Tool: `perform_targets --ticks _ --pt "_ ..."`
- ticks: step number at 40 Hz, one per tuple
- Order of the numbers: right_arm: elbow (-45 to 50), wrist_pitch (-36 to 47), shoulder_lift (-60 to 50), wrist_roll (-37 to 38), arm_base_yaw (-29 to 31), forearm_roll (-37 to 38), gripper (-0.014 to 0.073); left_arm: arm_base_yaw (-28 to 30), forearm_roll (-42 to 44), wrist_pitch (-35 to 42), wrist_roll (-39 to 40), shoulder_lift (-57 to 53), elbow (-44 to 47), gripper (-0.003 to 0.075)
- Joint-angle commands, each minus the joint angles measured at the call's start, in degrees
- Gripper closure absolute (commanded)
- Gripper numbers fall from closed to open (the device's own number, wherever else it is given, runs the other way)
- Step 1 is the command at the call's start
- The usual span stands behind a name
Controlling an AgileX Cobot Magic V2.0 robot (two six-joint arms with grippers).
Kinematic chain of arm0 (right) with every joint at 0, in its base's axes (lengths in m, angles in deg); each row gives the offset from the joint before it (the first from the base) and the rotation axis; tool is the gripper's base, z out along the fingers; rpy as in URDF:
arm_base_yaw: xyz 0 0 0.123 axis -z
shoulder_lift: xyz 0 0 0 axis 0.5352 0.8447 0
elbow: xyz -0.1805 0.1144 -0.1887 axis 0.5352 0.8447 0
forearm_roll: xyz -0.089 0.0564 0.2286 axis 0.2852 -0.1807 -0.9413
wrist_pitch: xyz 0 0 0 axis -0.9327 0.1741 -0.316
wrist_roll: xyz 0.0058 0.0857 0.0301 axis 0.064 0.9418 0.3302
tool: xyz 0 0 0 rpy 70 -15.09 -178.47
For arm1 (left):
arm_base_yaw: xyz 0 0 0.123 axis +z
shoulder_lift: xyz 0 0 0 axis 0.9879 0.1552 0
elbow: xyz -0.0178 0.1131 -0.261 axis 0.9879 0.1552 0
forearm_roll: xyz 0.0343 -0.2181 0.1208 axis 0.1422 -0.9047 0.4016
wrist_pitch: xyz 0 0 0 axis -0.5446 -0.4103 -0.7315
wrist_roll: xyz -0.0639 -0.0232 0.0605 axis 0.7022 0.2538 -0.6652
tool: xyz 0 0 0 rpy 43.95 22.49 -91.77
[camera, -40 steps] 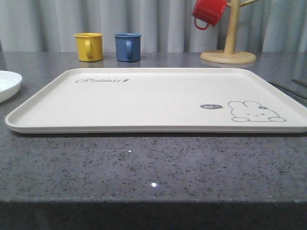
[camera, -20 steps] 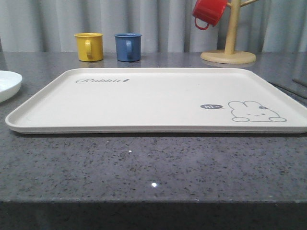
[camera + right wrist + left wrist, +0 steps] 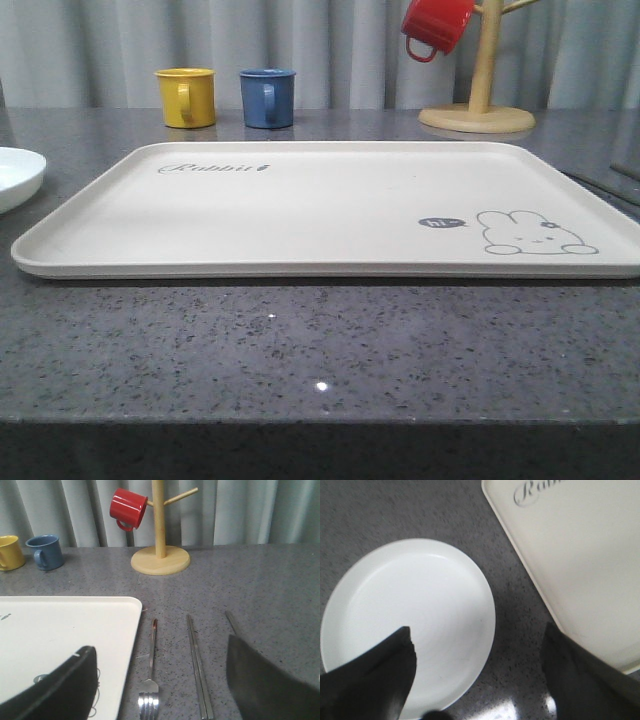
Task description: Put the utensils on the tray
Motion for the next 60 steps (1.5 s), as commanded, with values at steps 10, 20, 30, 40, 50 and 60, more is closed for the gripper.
perform_targets --ticks 10,20,30,40,50,60 --pt "-2.0 4.4 0.9 -0.3 0.5 0.1 0.0033 -0.5 1.4 -13.9 -1.4 18.1 -12.5 0.0227" --pt "-2.0 4.4 0.9 -0.3 0.5 0.1 0.0033 -0.5 0.7 -14.5 -1.6 23.5 -12.5 0.0241" --pt "-2.0 4.4 0.9 -0.3 0.5 0.1 0.0033 -0.5 -0.7 -14.5 -1.6 25.3 -12.5 0.0485" --pt "-2.0 4.4 0.9 -0.3 0.5 0.1 0.0033 -0.5 -0.1 -14.2 -1.6 25.4 -12.6 0.0740" --pt "-2.0 4.4 0.9 -0.3 0.5 0.1 0.0033 -2.4 4.5 -16.4 -0.6 22.7 -17.4 0.0738" --pt "-2.0 4.4 0.9 -0.3 0.5 0.1 0.0033 -13.4 11.7 -16.8 1.7 21.9 -28.9 0.0738"
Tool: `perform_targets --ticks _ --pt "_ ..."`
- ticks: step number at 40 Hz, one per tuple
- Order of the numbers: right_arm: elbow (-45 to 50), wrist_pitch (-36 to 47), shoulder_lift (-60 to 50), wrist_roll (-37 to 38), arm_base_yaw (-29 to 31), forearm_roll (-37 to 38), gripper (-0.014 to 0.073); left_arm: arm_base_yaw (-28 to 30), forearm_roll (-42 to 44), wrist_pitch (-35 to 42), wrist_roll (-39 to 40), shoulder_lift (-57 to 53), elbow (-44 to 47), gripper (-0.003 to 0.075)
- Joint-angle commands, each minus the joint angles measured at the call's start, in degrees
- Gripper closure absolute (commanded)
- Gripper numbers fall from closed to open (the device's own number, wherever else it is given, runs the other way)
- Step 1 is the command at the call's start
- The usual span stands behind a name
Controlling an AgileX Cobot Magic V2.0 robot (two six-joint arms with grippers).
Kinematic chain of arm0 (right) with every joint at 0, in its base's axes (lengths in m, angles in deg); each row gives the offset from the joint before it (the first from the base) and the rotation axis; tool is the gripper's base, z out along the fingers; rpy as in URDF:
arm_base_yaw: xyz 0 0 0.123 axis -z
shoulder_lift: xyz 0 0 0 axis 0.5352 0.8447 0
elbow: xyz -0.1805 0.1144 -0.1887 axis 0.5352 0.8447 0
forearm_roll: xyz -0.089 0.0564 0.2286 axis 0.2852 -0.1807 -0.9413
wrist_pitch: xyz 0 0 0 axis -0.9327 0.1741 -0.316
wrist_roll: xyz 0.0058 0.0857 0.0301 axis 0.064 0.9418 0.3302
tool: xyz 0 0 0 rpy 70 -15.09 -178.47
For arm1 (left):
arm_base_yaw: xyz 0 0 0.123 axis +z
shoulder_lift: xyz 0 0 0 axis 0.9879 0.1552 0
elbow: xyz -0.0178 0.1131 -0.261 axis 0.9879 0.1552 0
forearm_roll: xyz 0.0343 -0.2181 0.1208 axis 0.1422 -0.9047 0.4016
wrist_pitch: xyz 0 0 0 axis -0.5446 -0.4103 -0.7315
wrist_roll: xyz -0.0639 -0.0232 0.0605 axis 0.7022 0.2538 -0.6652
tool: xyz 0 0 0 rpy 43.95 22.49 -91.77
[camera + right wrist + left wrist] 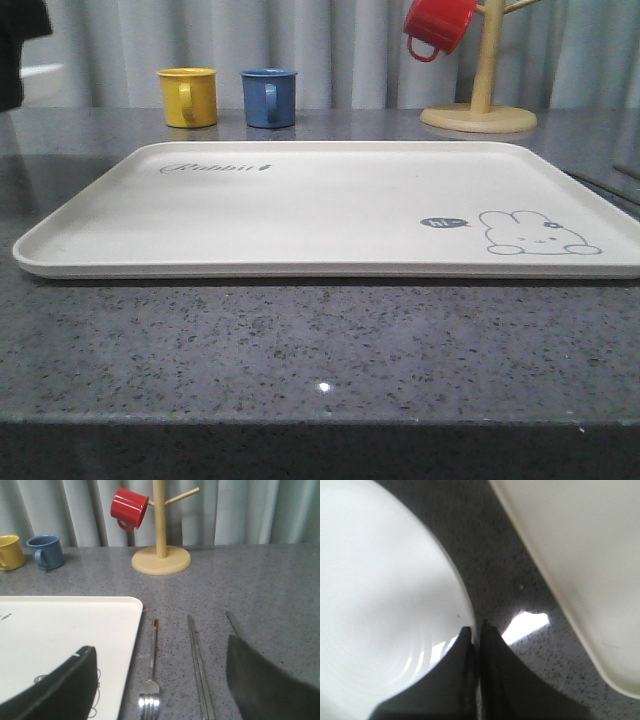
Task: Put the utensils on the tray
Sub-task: 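Grasp the white plate rim with the left gripper and lift it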
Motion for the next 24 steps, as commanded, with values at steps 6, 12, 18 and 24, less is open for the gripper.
perform_targets --ticks 6,12,18,24 --pt "-2.0 4.4 0.9 -0.3 0.5 0.1 0.0033 -13.6 1.4 4.2 1.3 -1.5 -9.2 0.0738" --pt "-2.0 4.4 0.9 -0.3 0.5 0.1 0.0033 -21.1 1.0 4.4 1.4 1.2 -10.4 0.0738" --pt "-2.0 4.4 0.9 -0.3 0.5 0.1 0.0033 -25.6 -2.1 4.7 1.5 4.6 -10.4 0.0738" --pt "-2.0 4.4 0.9 -0.3 0.5 0.1 0.0033 -26.2 -5.0 4.2 1.5 7.1 -10.4 0.0738"
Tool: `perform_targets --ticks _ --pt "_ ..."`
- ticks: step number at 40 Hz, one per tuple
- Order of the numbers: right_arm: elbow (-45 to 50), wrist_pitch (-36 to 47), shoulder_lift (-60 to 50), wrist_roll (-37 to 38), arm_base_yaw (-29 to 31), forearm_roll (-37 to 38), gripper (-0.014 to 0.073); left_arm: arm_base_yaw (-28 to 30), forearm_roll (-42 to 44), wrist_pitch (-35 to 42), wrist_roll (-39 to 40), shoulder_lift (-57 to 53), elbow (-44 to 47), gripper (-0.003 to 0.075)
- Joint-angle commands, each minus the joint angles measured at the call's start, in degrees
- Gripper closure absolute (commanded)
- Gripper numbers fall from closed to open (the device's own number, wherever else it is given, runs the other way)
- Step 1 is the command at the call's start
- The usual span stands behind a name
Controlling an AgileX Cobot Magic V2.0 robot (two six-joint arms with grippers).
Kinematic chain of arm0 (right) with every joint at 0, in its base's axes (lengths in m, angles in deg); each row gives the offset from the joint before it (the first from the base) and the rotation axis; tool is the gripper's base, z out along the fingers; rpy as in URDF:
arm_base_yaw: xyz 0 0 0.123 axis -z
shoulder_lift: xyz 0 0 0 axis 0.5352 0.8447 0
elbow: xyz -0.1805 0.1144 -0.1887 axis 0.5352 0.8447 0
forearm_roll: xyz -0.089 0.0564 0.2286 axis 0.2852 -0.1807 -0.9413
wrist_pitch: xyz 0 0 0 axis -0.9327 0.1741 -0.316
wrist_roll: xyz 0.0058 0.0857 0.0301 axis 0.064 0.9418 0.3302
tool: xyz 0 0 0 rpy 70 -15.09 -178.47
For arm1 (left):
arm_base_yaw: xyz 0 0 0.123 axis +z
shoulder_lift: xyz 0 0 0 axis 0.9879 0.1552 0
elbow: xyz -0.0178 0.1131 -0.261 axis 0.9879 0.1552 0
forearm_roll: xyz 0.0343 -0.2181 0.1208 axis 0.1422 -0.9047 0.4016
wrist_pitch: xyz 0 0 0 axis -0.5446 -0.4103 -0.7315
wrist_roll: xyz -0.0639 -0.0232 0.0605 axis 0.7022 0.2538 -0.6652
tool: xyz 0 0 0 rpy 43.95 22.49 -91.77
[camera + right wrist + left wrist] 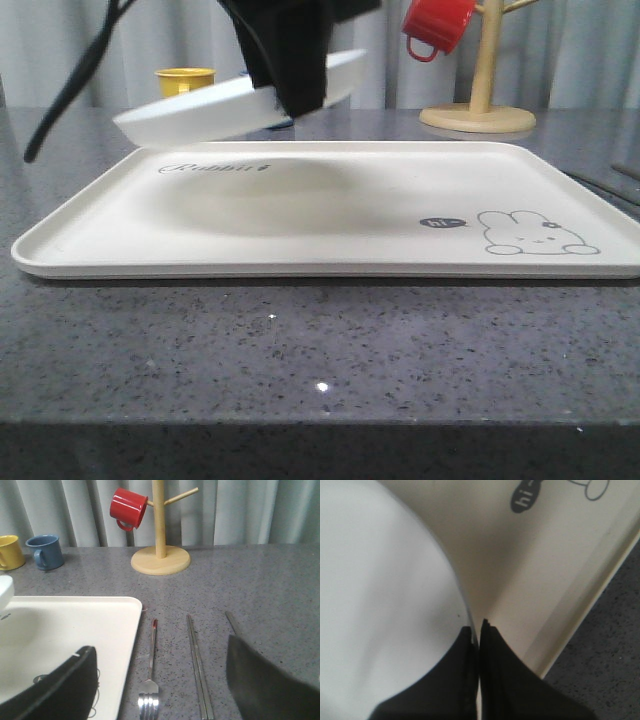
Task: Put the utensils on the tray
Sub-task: 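Grasp the white plate rim with the left gripper and lift it, then lower the plate onto the tray and open the left gripper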
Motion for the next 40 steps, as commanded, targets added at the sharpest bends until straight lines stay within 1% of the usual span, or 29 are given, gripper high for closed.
perform_targets --ticks 1,10,16,24,27,36,40 --pt "-2.0 4.4 0.9 -0.3 0.5 0.1 0.0033 -0.3 -0.7 1.0 0.7 -1.3 -1.9 0.0738" --pt "-2.0 4.4 0.9 -0.3 0.5 0.1 0.0033 1.0 -0.4 -0.9 0.7 0.6 -1.9 0.0738" --pt "-2.0 4.4 0.9 -0.3 0.5 0.1 0.0033 1.7 -2.6 -1.1 0.7 2.2 -1.9 0.0738" --pt "-2.0 4.4 0.9 -0.3 0.5 0.1 0.0033 1.7 -3.2 -2.3 0.7 3.6 -1.9 0.0734" --pt "-2.0 4.4 0.9 -0.3 0.5 0.1 0.0033 1.7 -3.2 -3.0 0.7 3.9 -1.9 0.0706" --pt "-2.0 4.4 0.9 -0.3 0.5 0.1 0.0033 1.7 -3.3 -3.4 0.7 4.1 -1.9 0.0522" --pt "-2.0 4.4 0.9 -0.3 0.5 0.1 0.0033 1.7 -3.8 -4.8 0.7 4.1 -3.0 0.0481"
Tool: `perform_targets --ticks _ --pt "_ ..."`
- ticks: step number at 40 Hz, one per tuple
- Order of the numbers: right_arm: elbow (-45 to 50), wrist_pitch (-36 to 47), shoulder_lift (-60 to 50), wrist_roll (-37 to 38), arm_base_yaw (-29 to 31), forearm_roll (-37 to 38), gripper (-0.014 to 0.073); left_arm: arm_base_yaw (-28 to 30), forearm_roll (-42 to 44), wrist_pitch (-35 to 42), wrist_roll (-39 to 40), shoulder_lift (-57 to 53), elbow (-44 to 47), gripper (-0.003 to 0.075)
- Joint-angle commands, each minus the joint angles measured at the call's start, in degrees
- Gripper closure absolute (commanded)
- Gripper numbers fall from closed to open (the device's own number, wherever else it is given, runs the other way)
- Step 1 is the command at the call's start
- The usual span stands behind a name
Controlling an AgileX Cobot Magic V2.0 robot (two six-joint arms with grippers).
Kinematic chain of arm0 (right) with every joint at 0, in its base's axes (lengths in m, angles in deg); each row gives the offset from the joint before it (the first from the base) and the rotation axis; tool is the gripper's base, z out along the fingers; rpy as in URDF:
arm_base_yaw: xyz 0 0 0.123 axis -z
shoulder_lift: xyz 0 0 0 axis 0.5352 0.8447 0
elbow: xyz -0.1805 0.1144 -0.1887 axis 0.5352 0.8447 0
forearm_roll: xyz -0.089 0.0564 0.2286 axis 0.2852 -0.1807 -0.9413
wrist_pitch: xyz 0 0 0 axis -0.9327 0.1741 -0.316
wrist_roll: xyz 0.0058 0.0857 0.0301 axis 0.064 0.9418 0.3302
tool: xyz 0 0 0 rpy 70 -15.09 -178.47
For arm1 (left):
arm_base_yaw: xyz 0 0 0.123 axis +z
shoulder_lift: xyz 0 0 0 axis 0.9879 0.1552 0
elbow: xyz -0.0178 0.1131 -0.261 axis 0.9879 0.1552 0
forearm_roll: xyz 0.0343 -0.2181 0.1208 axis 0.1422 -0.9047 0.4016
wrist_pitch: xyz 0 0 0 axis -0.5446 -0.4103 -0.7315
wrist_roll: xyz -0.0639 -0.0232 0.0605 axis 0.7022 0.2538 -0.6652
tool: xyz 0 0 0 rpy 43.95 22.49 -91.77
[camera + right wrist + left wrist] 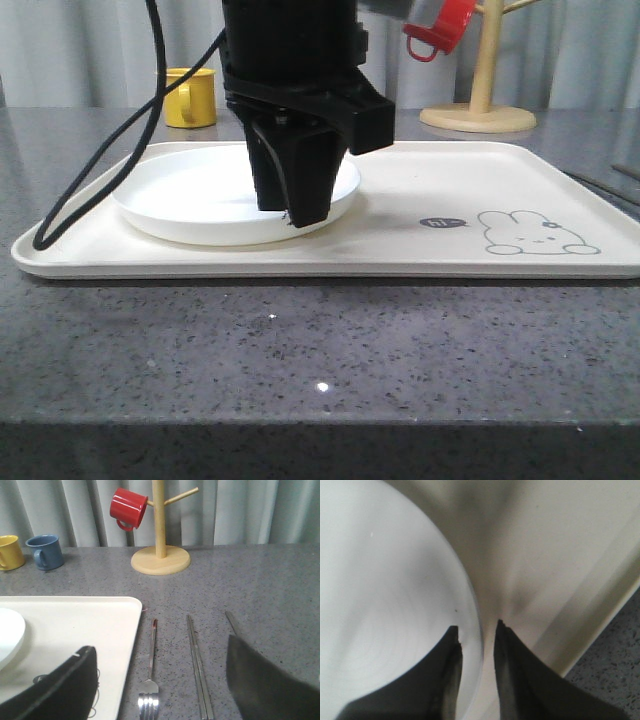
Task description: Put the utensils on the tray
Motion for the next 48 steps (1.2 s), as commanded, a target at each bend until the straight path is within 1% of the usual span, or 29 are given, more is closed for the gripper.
perform_targets --ticks 1,5,8,11,14,15,19,24,29,34,37,42,48 --pt "-2.0 4.4 0.9 -0.3 0.5 0.1 0.0033 0.1 -0.8 -2.1 0.6 -2.7 -3.3 0.0481" --pt "-2.0 4.4 0.9 -0.3 0.5 0.1 0.0033 0.1 -2.9 -2.1 0.6 -3.1 -6.3 0.0482" --pt "-2.0 4.4 0.9 -0.3 0.5 0.1 0.0033 0.1 -3.3 -2.1 0.6 -3.7 -8.5 0.0519" --pt "-2.0 4.4 0.9 -0.3 0.5 0.1 0.0033 0.1 -3.1 -2.1 0.4 -5.0 -9.6 0.0603" --pt "-2.0 4.4 0.9 -0.3 0.5 0.1 0.0033 0.3 -1.1 -2.1 0.3 -7.1 -9.7 0.0718" --pt "-2.0 4.4 0.9 -0.3 0.5 0.1 0.0033 0.5 -0.7 -2.1 0.3 -7.9 -9.7 0.0737" --pt "-2.0 4.4 0.9 -0.3 0.5 0.1 0.0033 2.2 -0.3 -2.1 0.3 -10.7 -9.5 0.0738" --pt "-2.0 4.4 0.9 -0.3 0.5 0.1 0.0033 6.1 0.0 -2.1 0.3 -14.5 -7.9 0.0738" --pt "-2.0 4.4 0.9 -0.3 0.5 0.1 0.0033 12.3 -0.1 -2.1 1.2 -18.7 -4.5 0.0738" --pt "-2.0 4.4 0.9 -0.3 0.5 0.1 0.0033 18.7 -0.2 -1.1 1.8 -23.5 1.4 0.0738" --pt "-2.0 4.4 0.9 -0.3 0.5 0.1 0.0033 22.2 -1.7 1.3 1.8 -27.1 6.0 0.0738" --pt "-2.0 4.4 0.9 -0.3 0.5 0.1 0.0033 27.4 -5.4 8.3 1.8 -33.6 15.2 0.0738" --pt "-2.0 4.4 0.9 -0.3 0.5 0.1 0.0033 30.9 -5.9 18.7 1.8 -43.0 27.5 0.0738"
